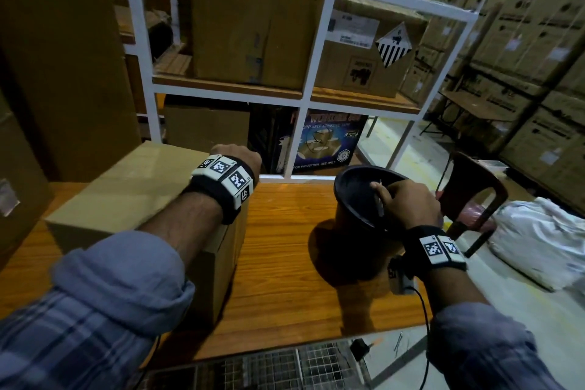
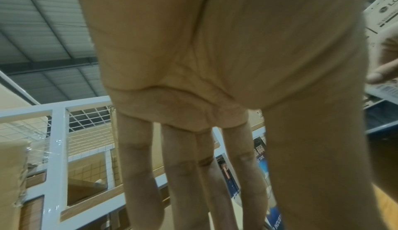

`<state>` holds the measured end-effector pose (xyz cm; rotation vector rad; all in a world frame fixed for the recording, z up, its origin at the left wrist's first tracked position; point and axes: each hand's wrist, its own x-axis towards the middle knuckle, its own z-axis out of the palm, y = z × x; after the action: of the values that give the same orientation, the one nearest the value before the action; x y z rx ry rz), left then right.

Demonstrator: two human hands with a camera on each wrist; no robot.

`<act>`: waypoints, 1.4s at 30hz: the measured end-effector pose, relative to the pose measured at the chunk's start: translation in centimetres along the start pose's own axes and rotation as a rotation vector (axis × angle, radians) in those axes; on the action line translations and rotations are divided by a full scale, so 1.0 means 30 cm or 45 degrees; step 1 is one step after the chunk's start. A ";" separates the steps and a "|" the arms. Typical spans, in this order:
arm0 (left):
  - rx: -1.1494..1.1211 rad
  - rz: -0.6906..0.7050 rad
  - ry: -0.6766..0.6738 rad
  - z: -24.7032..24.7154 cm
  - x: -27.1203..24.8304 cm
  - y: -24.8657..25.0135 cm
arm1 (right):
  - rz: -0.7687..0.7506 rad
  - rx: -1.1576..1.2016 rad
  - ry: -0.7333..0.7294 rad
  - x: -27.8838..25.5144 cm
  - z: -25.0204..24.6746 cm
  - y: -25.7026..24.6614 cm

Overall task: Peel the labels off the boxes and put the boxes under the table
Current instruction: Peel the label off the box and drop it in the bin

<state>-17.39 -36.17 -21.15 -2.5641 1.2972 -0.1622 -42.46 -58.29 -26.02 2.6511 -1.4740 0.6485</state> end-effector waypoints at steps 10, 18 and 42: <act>-0.033 -0.002 -0.007 0.006 0.013 -0.003 | 0.002 0.060 -0.422 0.071 0.052 0.056; -0.038 -0.002 -0.002 0.003 0.012 -0.007 | 0.009 0.086 -0.428 0.066 0.023 0.039; -0.038 -0.001 -0.019 0.004 0.015 -0.008 | -0.041 0.155 0.032 0.048 -0.053 -0.009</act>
<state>-16.91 -36.36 -21.19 -2.5862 1.3026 -0.1249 -42.12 -58.95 -23.98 2.7382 -1.4269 0.7900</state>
